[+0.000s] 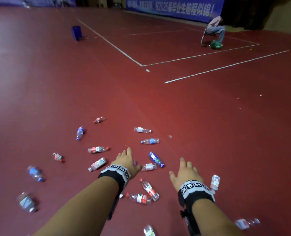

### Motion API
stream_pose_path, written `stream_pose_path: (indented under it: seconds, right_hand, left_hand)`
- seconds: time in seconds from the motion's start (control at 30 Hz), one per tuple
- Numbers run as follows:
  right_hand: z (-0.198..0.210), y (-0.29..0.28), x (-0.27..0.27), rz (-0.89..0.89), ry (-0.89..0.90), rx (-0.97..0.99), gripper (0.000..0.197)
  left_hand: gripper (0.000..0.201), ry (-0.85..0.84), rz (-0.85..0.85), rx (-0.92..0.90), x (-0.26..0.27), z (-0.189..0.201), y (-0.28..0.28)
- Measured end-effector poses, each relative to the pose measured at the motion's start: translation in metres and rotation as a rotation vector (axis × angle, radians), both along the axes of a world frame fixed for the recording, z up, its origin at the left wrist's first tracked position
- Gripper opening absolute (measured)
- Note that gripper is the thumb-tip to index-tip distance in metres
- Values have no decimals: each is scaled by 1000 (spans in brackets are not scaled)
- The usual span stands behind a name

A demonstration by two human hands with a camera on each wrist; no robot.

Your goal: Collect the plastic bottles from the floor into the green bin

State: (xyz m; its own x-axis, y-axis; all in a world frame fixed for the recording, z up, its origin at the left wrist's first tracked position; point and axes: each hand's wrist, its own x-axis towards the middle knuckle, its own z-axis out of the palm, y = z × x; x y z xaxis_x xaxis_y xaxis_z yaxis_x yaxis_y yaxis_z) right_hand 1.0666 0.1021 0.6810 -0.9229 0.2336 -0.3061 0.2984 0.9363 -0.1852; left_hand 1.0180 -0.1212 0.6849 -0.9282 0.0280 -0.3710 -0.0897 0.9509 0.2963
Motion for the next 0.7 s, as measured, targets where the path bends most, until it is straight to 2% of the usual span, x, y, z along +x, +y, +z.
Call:
stream_pose_path:
  seconds: [0.13,0.43,0.7]
  right_hand:
    - [-8,-4,-45,74,-64,1,79]
    - [-21,-34,-176,159,-69,48,81]
    - [-28,-40,-293,-15,-104,76,84]
  left_hand:
    - [98,-58,41,-29,-30,-6,-6]
    - [98,-62,133,-13,-161,-27,-46]
    - [92,-145,-32,40,-313,-53,-44]
